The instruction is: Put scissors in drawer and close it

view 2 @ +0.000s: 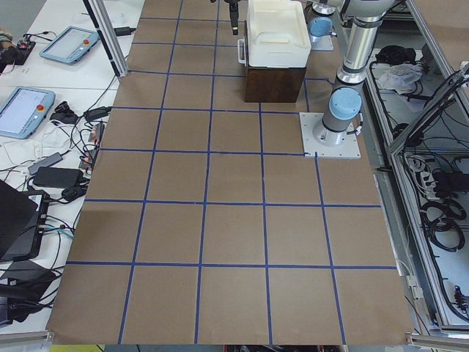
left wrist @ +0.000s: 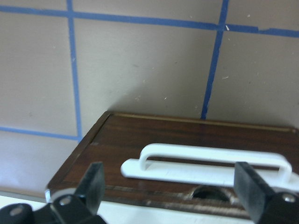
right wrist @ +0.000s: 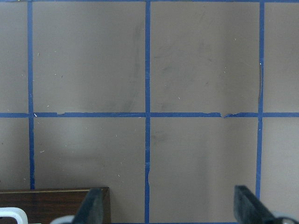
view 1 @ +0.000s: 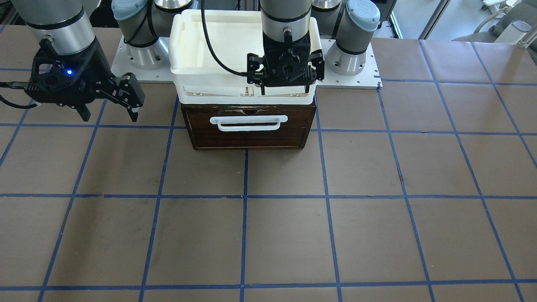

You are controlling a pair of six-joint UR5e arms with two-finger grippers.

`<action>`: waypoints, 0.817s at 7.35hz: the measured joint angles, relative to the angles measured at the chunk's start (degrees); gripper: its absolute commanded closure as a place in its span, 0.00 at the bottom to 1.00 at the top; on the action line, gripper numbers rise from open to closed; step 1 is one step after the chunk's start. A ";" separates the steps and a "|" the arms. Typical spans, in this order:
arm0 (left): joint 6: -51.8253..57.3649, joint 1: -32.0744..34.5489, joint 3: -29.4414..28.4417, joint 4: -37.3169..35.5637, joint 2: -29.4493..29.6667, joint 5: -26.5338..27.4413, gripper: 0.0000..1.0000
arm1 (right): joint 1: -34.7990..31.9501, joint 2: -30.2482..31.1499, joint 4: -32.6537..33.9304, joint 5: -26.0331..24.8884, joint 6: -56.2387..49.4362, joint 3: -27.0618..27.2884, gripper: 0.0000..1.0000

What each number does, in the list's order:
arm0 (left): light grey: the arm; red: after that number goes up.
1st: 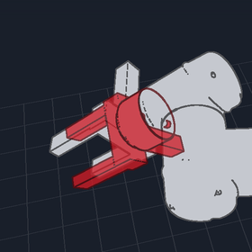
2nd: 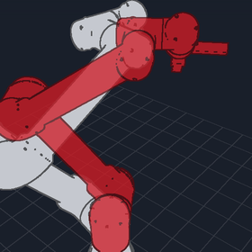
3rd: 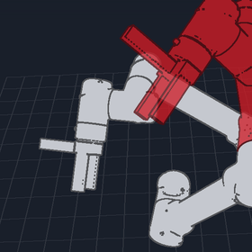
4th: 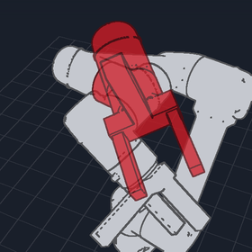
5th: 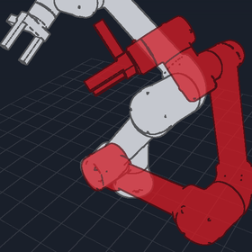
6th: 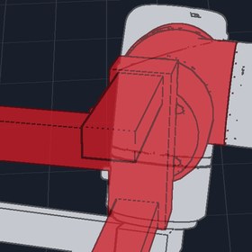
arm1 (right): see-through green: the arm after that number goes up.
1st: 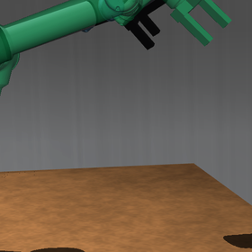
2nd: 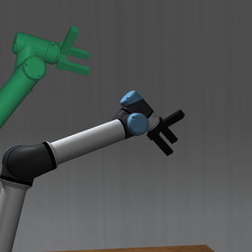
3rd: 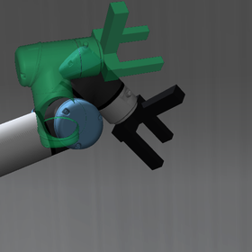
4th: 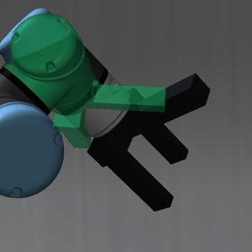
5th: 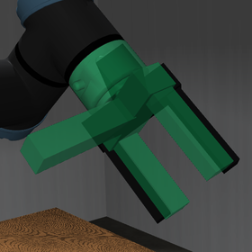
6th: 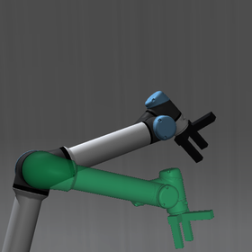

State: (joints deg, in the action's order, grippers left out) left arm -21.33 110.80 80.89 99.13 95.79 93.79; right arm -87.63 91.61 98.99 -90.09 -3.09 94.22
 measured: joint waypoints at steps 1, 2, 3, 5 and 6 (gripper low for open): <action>0.80 -0.02 0.21 0.69 -2.25 0.08 0.00 | 0.00 0.01 0.03 0.00 0.01 0.00 0.00; 1.28 -0.04 0.40 1.84 -4.03 0.13 0.00 | 0.00 0.01 0.01 -0.04 0.00 0.00 0.00; 1.55 -0.22 0.63 2.58 -5.25 0.12 0.00 | 0.00 0.03 -0.09 -0.12 -0.04 0.00 0.00; 4.91 -2.73 1.26 2.59 -6.95 0.19 0.02 | 0.00 0.06 -0.20 -0.11 -0.07 0.00 0.00; 9.02 -5.80 1.34 2.40 -7.65 0.26 0.02 | 0.00 0.06 -0.20 -0.10 -0.07 0.00 0.00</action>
State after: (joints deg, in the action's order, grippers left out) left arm -12.31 105.00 82.22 101.53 88.14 94.04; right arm -87.63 91.67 98.79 -90.19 -3.16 94.22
